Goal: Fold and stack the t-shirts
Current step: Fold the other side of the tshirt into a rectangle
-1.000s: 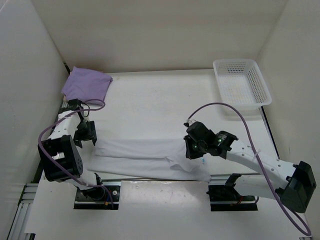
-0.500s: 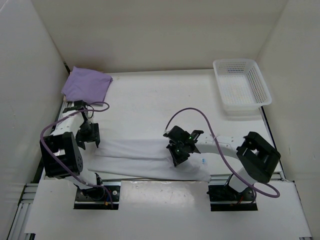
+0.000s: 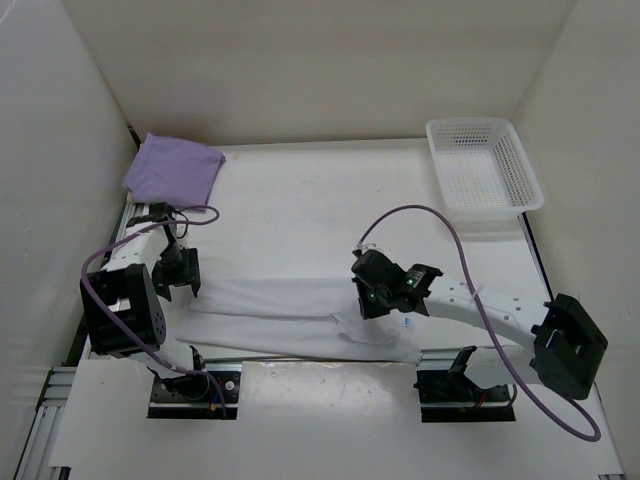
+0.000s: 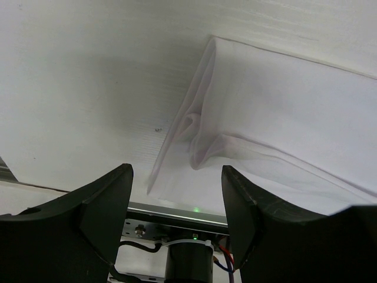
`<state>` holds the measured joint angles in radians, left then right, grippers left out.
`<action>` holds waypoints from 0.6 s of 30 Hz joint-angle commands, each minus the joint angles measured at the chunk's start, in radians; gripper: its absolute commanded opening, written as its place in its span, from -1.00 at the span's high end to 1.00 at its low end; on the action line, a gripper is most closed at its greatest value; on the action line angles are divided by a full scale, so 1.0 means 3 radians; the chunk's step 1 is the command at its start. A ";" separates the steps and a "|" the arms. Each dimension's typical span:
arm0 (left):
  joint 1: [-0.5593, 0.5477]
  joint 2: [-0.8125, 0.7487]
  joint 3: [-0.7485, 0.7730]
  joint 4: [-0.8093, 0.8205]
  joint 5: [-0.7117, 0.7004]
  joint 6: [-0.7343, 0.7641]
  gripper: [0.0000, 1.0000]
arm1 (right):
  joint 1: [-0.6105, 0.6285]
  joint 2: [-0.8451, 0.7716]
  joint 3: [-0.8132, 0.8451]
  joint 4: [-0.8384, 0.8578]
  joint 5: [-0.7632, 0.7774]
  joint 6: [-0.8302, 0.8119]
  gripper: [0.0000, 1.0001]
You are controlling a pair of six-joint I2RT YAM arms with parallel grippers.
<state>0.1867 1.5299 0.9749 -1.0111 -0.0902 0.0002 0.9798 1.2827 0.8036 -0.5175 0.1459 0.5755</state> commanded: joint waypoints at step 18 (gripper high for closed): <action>-0.0004 -0.0099 -0.0003 0.0057 -0.0062 -0.0001 -0.45 | -0.0147 -0.0348 -0.0394 -0.0841 0.0873 0.1073 0.99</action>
<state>0.1867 1.5299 0.9695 -1.0019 -0.0952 0.0002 0.9421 1.2228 0.6159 -0.6773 0.2909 0.8879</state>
